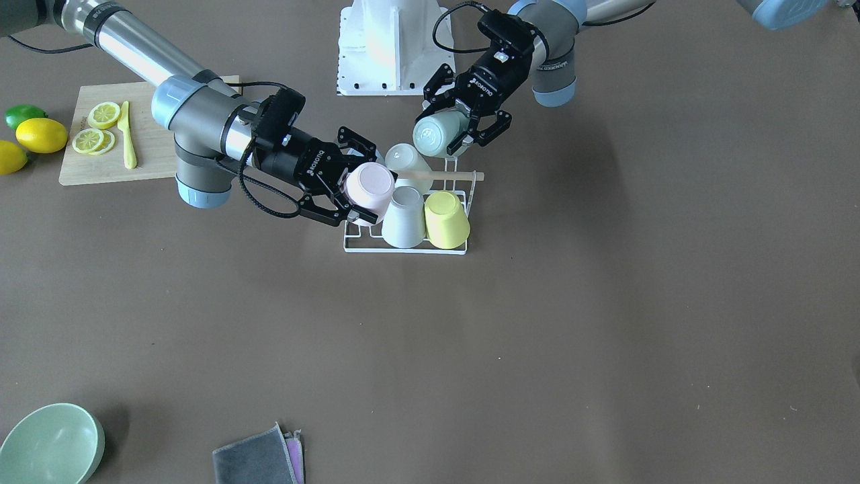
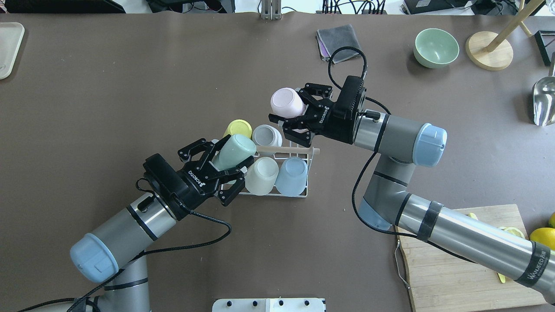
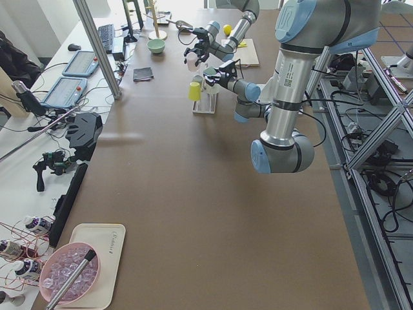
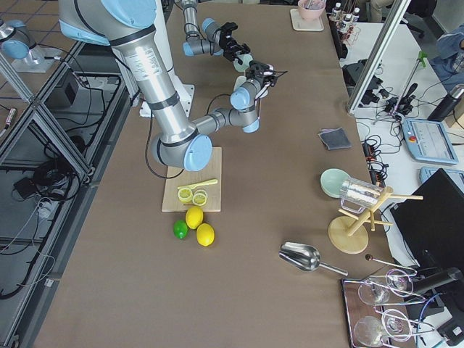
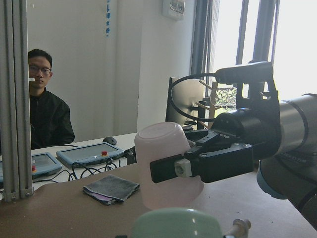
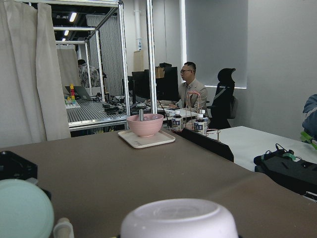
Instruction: Place cup on cup holder
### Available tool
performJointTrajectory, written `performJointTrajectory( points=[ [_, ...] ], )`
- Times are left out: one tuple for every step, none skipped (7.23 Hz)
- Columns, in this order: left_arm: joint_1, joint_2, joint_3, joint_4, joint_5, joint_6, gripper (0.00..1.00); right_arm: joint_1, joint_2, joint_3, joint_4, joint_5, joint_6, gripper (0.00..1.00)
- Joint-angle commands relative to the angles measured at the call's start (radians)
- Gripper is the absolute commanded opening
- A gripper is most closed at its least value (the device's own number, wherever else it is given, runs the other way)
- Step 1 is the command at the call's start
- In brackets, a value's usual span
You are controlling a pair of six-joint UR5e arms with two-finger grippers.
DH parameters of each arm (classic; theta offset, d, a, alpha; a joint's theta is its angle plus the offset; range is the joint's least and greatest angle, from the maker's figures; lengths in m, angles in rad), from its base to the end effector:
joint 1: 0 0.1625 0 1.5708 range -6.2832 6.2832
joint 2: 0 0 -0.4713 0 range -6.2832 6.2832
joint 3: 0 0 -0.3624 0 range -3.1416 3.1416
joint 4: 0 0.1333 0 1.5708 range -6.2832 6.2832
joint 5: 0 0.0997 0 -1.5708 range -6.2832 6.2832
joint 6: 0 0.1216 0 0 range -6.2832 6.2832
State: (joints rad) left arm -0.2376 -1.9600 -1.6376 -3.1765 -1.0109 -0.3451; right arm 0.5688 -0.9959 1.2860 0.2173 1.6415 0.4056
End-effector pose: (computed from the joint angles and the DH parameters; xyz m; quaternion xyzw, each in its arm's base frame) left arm 0.4861 -0.3213 0.3025 0.6564 0.5185 0.0256 0.5474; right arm -0.4898 -0.4612 0.3083 0.6451 -0.5711 -0.1780 0.4754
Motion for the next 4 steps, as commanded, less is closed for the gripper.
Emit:
performJointTrajectory(
  points=[
    [0.000,0.000,0.008,0.001,0.000,0.000,0.00,-0.006,-0.001,-0.011,0.001,0.000,-0.014,0.00],
    [0.000,0.000,0.010,0.001,0.000,0.000,0.00,-0.006,-0.001,-0.014,0.001,0.000,-0.022,0.00],
    [0.000,0.000,0.012,0.003,0.000,0.000,0.00,-0.006,-0.003,-0.017,0.004,0.001,-0.036,0.00],
    [0.000,0.000,0.015,0.003,0.000,0.000,0.00,-0.006,-0.003,-0.020,0.005,0.001,-0.036,0.00]
  ],
)
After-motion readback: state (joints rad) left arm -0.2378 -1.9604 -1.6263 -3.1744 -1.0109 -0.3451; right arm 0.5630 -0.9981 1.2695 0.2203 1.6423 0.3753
